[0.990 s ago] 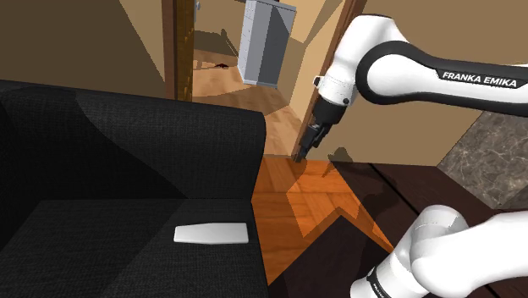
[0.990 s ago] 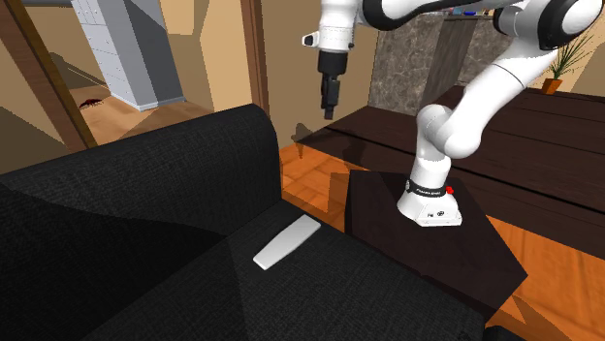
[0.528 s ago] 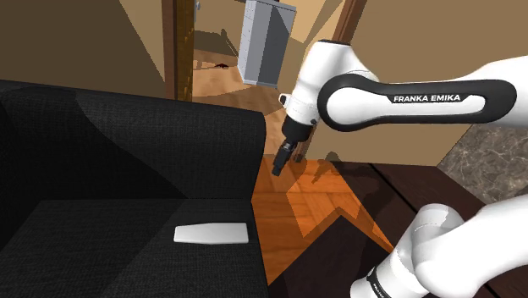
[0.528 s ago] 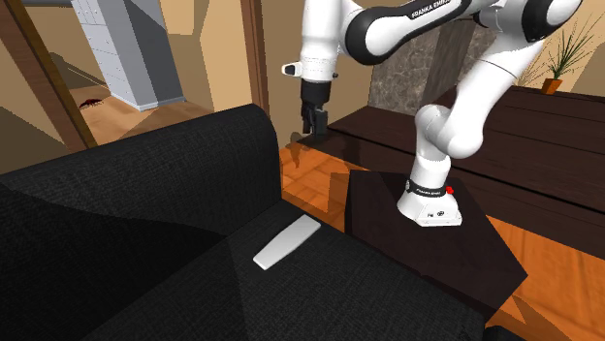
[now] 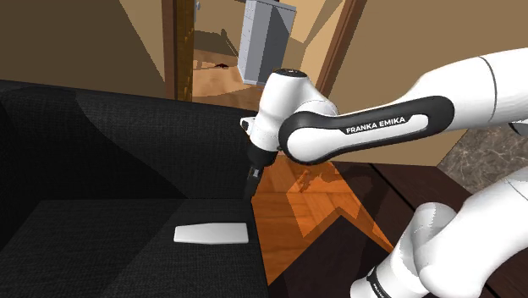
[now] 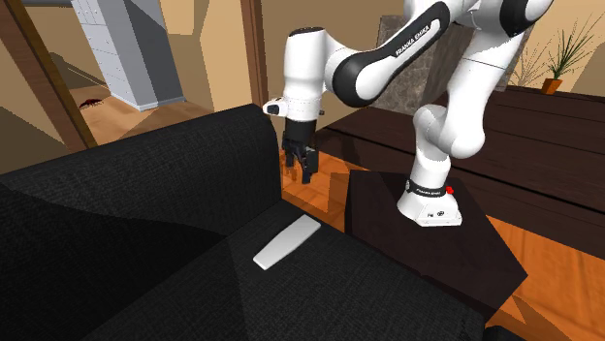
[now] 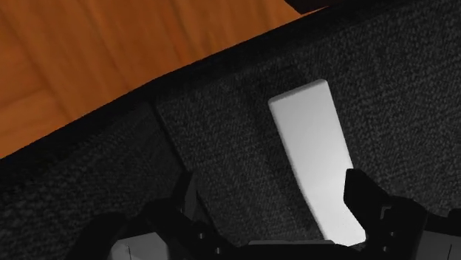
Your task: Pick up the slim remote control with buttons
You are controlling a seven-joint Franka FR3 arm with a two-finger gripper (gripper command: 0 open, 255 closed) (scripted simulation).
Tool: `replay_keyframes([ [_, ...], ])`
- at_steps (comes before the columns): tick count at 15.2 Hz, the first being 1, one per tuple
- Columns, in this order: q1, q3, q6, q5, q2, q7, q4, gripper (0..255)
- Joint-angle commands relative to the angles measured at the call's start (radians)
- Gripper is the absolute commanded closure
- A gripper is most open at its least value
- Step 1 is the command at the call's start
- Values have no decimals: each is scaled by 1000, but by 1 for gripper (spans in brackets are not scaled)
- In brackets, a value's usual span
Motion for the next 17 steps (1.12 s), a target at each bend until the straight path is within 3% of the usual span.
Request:
replay_keyframes([
  [1,14,16,50,-13,66,-28,17,0],
  [10,86,92,220,-119,334,-92,103,0],
  [17,96,87,302,-160,407,-70,89,0],
])
